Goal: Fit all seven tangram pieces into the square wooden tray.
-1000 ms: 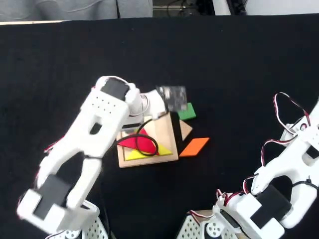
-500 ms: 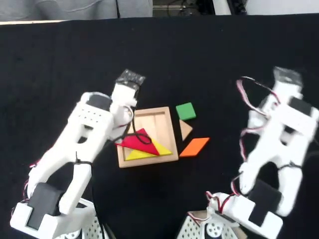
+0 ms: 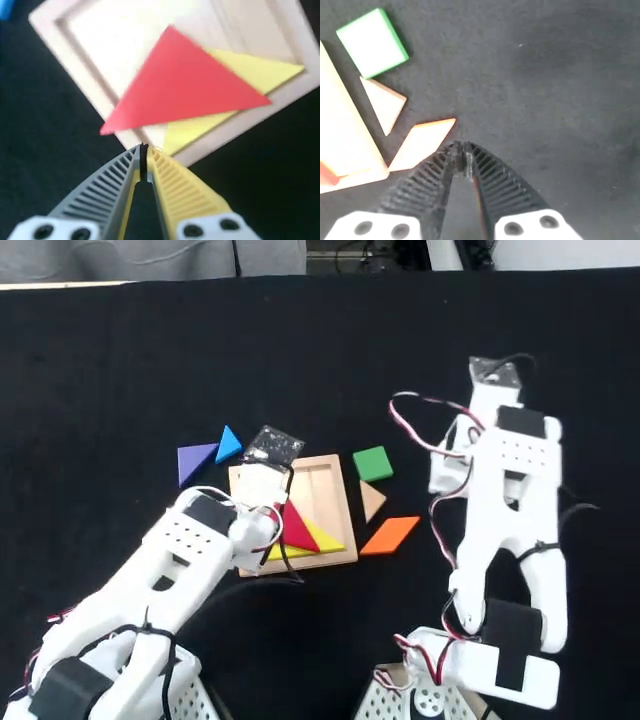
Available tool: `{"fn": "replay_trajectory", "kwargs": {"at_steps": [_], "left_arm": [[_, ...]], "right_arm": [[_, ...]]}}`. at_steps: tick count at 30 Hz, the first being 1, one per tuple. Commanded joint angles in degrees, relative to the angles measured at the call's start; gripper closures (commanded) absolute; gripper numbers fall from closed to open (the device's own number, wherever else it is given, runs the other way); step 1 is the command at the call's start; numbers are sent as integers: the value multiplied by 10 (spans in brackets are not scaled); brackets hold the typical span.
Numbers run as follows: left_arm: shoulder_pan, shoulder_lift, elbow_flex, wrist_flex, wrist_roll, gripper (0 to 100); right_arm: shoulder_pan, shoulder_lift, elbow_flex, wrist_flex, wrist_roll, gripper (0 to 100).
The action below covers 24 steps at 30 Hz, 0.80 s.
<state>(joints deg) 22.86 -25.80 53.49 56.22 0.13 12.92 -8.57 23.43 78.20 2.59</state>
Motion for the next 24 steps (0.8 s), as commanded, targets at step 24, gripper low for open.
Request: {"fn": "replay_trajectory", "kwargs": {"at_steps": [24], "left_arm": [[-52, 129, -51, -107, 6, 970]], "right_arm": [[-13, -9, 24, -20, -6, 988]]}}
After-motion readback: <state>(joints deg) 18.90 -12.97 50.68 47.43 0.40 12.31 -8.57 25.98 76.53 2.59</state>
